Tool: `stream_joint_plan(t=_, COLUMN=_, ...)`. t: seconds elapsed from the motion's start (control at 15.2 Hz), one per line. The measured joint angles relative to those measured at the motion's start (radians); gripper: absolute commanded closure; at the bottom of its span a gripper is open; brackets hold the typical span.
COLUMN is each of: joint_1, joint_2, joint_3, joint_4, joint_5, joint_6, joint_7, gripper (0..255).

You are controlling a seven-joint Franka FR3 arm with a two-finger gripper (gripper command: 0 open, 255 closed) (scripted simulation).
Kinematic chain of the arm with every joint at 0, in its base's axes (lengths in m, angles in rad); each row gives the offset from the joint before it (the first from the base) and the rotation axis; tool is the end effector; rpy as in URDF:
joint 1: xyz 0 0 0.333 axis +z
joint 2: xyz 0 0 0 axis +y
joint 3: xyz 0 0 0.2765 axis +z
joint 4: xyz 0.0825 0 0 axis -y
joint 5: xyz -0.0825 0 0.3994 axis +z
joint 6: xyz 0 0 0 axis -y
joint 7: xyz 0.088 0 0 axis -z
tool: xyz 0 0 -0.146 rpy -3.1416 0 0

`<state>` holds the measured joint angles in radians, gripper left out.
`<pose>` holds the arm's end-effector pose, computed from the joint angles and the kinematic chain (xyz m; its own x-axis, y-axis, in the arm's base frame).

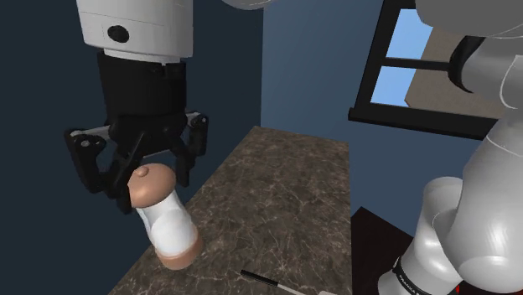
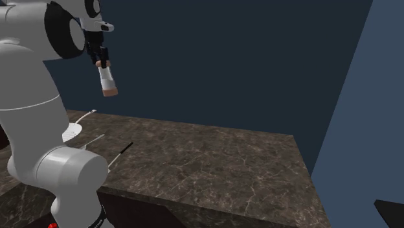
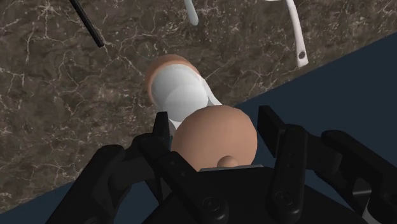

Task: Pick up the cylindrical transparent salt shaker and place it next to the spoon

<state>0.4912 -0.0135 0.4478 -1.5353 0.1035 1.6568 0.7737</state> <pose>0.3304 0.4779 0.5796 0.9866 0.1607 0.0270 0.1629 -0.9732 -0.1625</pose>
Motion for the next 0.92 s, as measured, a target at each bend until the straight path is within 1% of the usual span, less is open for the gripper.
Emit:
stream_joint_plan(t=0.2, joint_1=0.048, joint_2=0.094, joint_3=0.043, joint_4=0.104, joint_5=-0.056, joint_6=-0.013, joint_7=0.088, gripper=255)
stream_joint_plan(t=0.4, joint_1=0.107, joint_2=0.178, joint_3=0.077, joint_4=0.194, joint_5=-0.112, joint_6=-0.024, joint_7=0.172, gripper=255)
stream_joint_plan(t=0.59, joint_1=0.192, joint_2=0.3, joint_3=0.101, joint_4=0.352, joint_5=-0.191, joint_6=-0.071, joint_7=0.258, gripper=255)
stream_joint_plan(t=0.73, joint_1=0.257, joint_2=0.385, joint_3=0.107, joint_4=0.465, joint_5=-0.244, joint_6=-0.107, joint_7=0.304, gripper=255)
stream_joint_plan(t=0.86, joint_1=0.269, joint_2=0.399, joint_3=0.107, joint_4=0.471, joint_5=-0.253, joint_6=-0.1, joint_7=0.315, gripper=255)
stream_joint_plan(t=0.92, joint_1=0.265, joint_2=0.395, joint_3=0.107, joint_4=0.451, joint_5=-0.251, joint_6=-0.084, joint_7=0.314, gripper=255)
